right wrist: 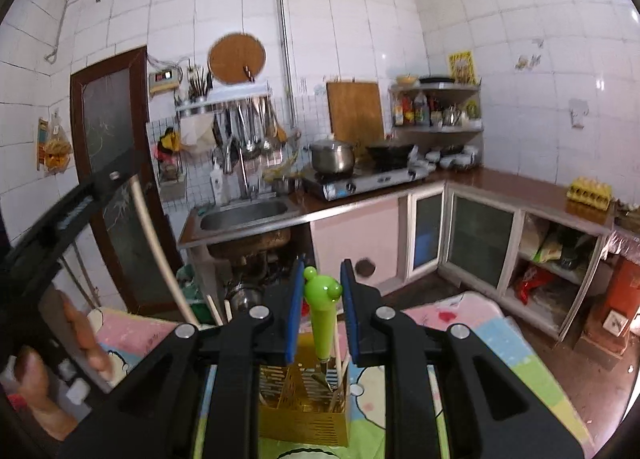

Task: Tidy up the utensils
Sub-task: 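Lower both held items into the holder and open both tools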

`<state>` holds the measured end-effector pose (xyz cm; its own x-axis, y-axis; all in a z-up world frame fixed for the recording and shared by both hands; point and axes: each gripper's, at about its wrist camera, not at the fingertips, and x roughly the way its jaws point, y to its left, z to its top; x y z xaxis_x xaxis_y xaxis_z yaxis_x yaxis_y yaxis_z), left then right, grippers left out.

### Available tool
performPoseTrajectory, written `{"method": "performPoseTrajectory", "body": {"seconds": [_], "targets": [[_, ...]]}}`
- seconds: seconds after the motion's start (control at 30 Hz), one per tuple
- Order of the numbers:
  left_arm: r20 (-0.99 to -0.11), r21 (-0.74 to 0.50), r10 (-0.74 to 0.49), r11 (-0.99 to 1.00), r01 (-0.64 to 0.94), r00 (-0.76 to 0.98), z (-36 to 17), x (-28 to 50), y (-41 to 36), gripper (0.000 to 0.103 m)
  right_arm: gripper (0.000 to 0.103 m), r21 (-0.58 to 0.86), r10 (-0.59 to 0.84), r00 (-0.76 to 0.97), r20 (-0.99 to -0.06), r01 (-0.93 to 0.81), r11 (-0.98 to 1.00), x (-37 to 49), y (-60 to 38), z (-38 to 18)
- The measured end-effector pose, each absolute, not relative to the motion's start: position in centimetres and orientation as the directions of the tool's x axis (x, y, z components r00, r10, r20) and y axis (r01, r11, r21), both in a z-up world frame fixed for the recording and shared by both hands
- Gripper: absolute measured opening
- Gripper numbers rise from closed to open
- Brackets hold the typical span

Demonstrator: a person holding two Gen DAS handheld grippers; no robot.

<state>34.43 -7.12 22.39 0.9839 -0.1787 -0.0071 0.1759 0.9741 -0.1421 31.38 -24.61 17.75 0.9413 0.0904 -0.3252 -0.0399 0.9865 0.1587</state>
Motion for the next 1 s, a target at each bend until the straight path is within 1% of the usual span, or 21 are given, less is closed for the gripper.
{"method": "performPoseTrajectory", "body": {"seconds": [0.17, 0.27, 0.37, 0.53, 0.6, 0.63, 0.67, 0.7, 0.73, 0.77, 0.83, 0.9, 0.97, 1.0], "targets": [[-0.109, -0.162, -0.206, 0.969, 0.187, 0.972, 17.9, 37.3, -7.5, 0.005, 0.019, 0.158, 0.105, 0.902, -0.418, -0.041, 0.987, 33.1, -24.6, 14.8], [-0.177, -0.132, -0.211, 0.973, 0.189, 0.961, 15.2, 38.1, -7.7, 0.005, 0.019, 0.161, 0.104, 0.879, -0.464, -0.032, 0.986, 34.4, -24.6, 13.1], [-0.242, -0.109, -0.201, 0.978, 0.179, 0.949, 13.0, 38.6, -7.5, 0.005, 0.019, 0.162, 0.104, 0.861, -0.497, -0.026, 0.986, 35.9, -24.7, 11.4], [-0.341, -0.138, -0.200, 0.977, 0.161, 0.918, 10.7, 39.5, -6.2, 0.005, 0.019, 0.142, 0.097, 0.836, -0.540, -0.023, 0.990, 37.6, -24.6, 8.5], [-0.378, -0.145, -0.199, 0.977, 0.154, 0.904, 10.4, 39.5, -5.6, 0.012, 0.021, 0.133, 0.090, 0.841, -0.533, -0.021, 0.991, 37.3, -24.6, 8.3], [-0.388, -0.149, -0.197, 0.977, 0.149, 0.900, 10.5, 39.4, -5.2, 0.026, 0.029, 0.122, 0.077, 0.843, -0.532, -0.014, 0.992, 37.0, -24.7, 8.4], [-0.391, -0.153, -0.193, 0.978, 0.143, 0.900, 10.8, 39.0, -4.8, 0.046, 0.035, 0.119, 0.069, 0.848, -0.525, -0.007, 0.993, 36.5, -24.9, 8.8], [-0.383, -0.155, -0.184, 0.979, 0.133, 0.906, 11.2, 38.4, -4.3, 0.055, 0.046, 0.118, 0.062, 0.853, -0.517, -0.001, 0.993, 36.0, -25.0, 9.1], [-0.375, -0.153, -0.174, 0.980, 0.124, 0.911, 11.6, 37.8, -3.9, 0.064, 0.051, 0.118, 0.050, 0.862, -0.505, 0.011, 0.993, 35.2, -25.3, 9.7], [-0.373, -0.151, -0.169, 0.981, 0.120, 0.912, 11.9, 37.3, -3.7, 0.070, 0.051, 0.118, 0.045, 0.864, -0.502, 0.017, 0.993, 34.7, -25.4, 10.1], [-0.393, -0.159, -0.181, 0.979, 0.127, 0.901, 12.5, 36.3, -2.9, 0.076, 0.052, 0.131, 0.030, 0.863, -0.504, 0.042, 0.990, 33.6, -26.2, 10.9], [-0.401, -0.165, -0.181, 0.979, 0.124, 0.898, 12.7, 35.1, -2.3, 0.079, 0.055, 0.141, 0.016, 0.861, -0.508, 0.064, 0.988, 32.4, -26.8, 11.1], [-0.402, -0.154, -0.169, 0.981, 0.115, 0.900, 12.7, 33.6, -1.5, 0.090, 0.056, 0.127, -0.008, 0.856, -0.517, 0.085, 0.988, 31.2, -27.1, 10.9], [-0.402, -0.149, -0.165, 0.982, 0.113, 0.901, 12.6, 33.0, -1.3, 0.092, 0.056, 0.117, -0.019, 0.850, -0.526, 0.095, 0.989, 30.6, -27.1, 10.5]]}}
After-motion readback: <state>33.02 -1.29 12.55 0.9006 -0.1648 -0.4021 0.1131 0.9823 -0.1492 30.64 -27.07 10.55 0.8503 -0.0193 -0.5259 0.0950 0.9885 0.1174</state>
